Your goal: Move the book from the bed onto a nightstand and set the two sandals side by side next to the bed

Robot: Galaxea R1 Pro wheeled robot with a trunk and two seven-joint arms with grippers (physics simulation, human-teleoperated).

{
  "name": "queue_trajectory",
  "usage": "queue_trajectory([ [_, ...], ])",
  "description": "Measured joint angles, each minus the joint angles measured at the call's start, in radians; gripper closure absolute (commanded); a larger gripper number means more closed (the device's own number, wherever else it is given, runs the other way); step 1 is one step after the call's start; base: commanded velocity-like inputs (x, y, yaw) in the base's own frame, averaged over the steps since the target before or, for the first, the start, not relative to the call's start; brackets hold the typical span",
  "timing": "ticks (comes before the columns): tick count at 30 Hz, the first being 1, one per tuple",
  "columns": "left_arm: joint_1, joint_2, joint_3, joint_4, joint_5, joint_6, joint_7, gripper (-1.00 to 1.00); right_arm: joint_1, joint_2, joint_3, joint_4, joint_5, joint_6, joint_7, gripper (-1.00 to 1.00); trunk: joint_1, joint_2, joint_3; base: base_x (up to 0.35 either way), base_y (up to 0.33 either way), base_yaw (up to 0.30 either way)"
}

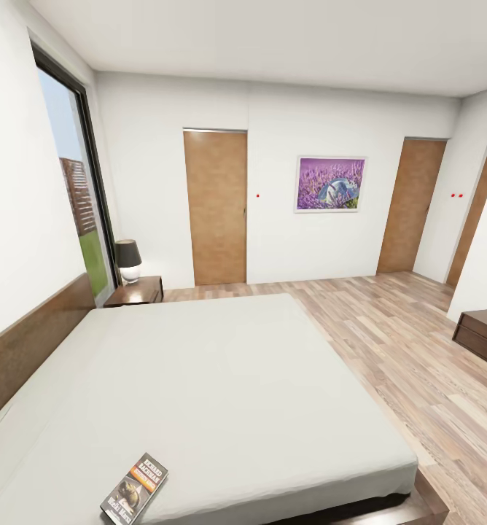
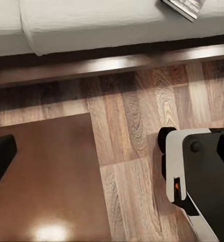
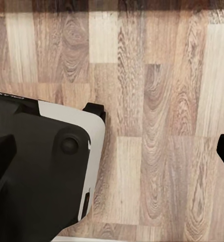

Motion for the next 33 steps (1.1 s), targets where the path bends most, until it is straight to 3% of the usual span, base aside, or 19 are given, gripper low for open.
queue_trajectory([
  [5,0.001,0.057,0.0,0.0,0.008,0.005,-0.039,-1.0,0.0,0.01,-0.001,-0.001,0.0,-0.001,0.0,-1.0,0.0,0.0,0.0,0.0,0.0,0.0],
  [12,0.0,0.088,0.0,0.0,0.012,0.021,-0.052,-1.0,0.0,0.014,-0.002,-0.002,0.0,-0.003,0.0,-1.0,0.0,0.0,0.0,0.0,0.0,0.0],
  [18,-0.003,0.138,0.002,-0.001,0.013,0.051,-0.059,-1.0,0.0,0.016,-0.003,-0.002,0.0,-0.004,0.0,-1.0,0.0,0.0,0.0,0.0,0.0,0.0],
  [22,-0.004,0.152,0.001,-0.001,0.012,0.086,-0.059,-1.0,0.0,0.017,-0.004,-0.002,0.0,-0.004,0.0,-1.0,0.0,0.0,0.0,0.0,0.0,0.0],
  [33,-0.005,0.161,0.0,-0.001,0.012,0.113,-0.058,-1.0,0.0,0.02,-0.004,-0.002,0.0,-0.012,0.001,-1.0,0.0,0.0,0.0,0.0,0.0,0.0],
])
